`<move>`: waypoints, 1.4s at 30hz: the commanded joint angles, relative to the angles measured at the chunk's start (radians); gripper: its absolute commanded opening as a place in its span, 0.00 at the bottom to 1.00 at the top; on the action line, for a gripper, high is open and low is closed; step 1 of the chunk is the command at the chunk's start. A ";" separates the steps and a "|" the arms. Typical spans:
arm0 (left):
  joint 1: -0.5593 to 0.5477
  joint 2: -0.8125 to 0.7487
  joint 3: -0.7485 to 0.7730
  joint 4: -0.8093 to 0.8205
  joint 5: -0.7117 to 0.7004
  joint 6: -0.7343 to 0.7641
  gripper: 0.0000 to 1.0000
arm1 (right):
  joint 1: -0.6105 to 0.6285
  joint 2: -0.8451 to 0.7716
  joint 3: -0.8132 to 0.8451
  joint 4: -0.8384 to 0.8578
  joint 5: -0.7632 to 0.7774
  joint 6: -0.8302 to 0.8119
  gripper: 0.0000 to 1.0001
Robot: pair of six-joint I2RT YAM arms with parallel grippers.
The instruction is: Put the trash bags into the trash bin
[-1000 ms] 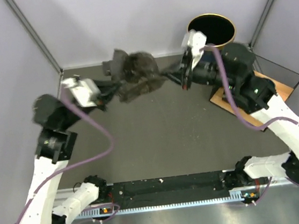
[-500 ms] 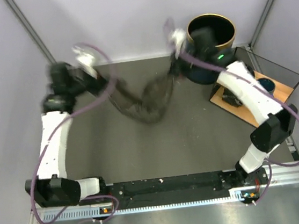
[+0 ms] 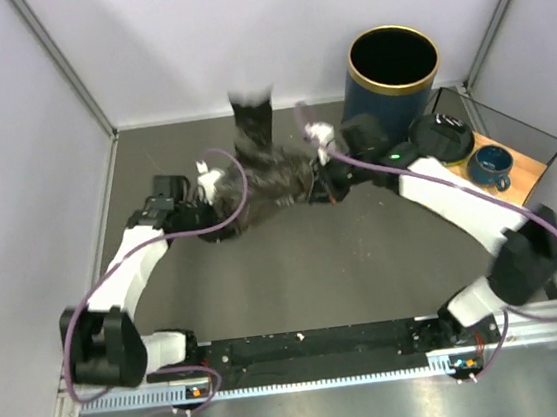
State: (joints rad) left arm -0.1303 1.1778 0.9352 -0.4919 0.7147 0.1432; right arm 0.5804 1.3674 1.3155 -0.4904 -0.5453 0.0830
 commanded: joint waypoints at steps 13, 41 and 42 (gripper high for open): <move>0.193 -0.176 0.517 0.817 0.099 -0.473 0.00 | -0.150 0.150 1.028 0.089 -0.104 0.159 0.00; 0.102 -0.219 0.579 0.265 0.146 -0.419 0.00 | -0.119 0.043 0.730 0.112 -0.124 0.189 0.00; 0.075 -0.183 0.506 0.159 0.128 -0.275 0.00 | -0.088 0.026 0.637 0.072 -0.093 0.143 0.00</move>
State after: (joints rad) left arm 0.0937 0.9596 1.5070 -0.1242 0.8967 -0.2668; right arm 0.3832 1.4769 2.2066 -0.4656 -0.6884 0.1871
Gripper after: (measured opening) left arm 0.008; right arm 0.003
